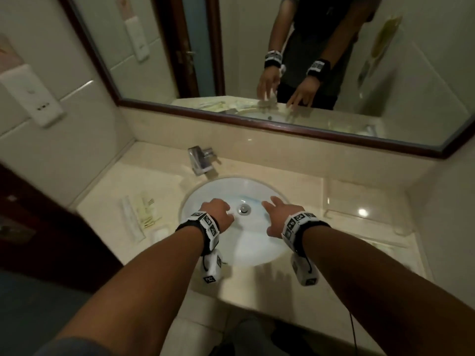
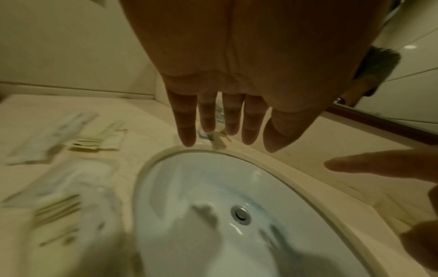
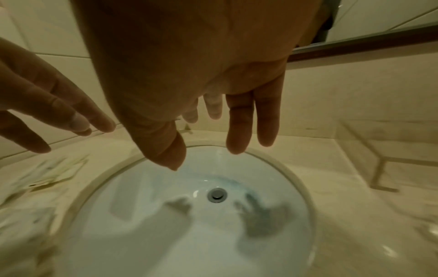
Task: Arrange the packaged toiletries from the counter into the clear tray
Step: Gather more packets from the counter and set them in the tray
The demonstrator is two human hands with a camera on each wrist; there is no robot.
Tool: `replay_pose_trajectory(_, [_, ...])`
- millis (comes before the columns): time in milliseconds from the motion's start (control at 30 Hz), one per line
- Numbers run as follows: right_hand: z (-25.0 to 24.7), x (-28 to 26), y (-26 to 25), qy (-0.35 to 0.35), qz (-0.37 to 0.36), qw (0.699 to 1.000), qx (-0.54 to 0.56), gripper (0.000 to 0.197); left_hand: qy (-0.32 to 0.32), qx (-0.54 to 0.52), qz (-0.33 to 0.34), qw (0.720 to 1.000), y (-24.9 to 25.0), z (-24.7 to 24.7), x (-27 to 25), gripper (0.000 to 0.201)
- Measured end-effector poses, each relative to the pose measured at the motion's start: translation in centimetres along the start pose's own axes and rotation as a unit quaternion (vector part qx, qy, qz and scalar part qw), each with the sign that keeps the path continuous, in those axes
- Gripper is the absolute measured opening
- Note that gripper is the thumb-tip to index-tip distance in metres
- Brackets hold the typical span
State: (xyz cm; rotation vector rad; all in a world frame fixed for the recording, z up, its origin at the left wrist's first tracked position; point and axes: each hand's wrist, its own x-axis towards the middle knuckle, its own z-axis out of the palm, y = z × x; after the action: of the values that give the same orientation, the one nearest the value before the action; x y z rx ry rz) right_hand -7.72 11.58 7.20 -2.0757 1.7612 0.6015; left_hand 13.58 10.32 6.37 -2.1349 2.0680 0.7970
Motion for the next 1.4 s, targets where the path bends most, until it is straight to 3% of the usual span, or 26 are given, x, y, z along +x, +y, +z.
replay_pose_trajectory(200, [-1.6,2.6,-6.1,0.003,-0.070,0.997,-0.039,0.087,0.016,0.010,-0.062,0.998,-6.5,-1.7,-1.0,0.048])
replay_pose_trajectory(467, [-3.8,5.2,-10.8,0.003,-0.139,0.989,-0.056,0.086,0.024,-0.048,-0.153,0.987,-10.7,-3.1,-2.8,0.049])
replay_pose_trajectory(833, [-4.9,8.2,-14.8,-0.025,-0.165,0.985,-0.029,0.085,0.025,-0.067,-0.192,0.979,-15.3,-3.0,-2.3,0.049])
replay_pose_trajectory(1400, [-3.4,13.7,-30.0,-0.040,-0.172,0.984,-0.003,0.083,0.008,-0.065,-0.194,0.979,-30.5,-6.5,0.3,0.041])
